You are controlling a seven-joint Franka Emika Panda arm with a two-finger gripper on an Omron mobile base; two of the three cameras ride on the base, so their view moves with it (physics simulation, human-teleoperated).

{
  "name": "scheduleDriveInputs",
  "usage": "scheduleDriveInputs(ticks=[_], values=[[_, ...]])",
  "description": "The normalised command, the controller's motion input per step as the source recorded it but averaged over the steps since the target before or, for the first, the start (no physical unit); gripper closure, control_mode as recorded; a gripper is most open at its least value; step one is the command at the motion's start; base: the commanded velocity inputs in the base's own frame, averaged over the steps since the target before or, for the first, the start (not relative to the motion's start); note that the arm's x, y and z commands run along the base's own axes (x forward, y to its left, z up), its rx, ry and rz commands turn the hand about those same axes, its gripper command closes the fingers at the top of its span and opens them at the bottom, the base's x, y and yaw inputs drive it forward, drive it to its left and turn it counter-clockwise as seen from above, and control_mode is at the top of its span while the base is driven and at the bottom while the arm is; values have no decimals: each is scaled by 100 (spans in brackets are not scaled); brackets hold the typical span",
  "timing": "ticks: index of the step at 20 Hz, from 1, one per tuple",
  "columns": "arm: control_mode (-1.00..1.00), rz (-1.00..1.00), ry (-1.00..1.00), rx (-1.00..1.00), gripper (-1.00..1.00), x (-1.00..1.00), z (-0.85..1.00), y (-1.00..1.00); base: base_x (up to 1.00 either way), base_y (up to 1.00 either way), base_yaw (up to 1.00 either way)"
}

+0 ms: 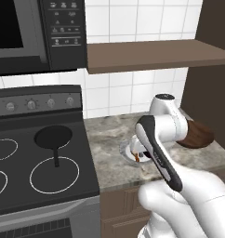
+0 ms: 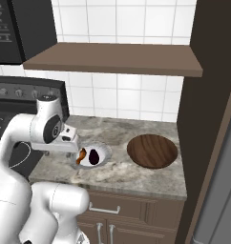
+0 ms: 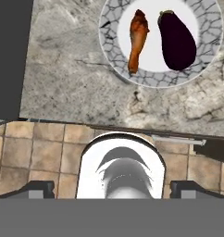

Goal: Place the chicken drumstick on the plate and place the eggplant on the same plate.

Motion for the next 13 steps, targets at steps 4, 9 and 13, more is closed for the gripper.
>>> scheduleDriveInputs(ticks=[4,9,13], values=[[-100,-13,0,0,-100,-42,18,-9,0,0,0],[-100,0,0,0,-100,-17,34,-27,0,0,0],[-100,0,0,0,-100,-7,42,-21,0,0,0]])
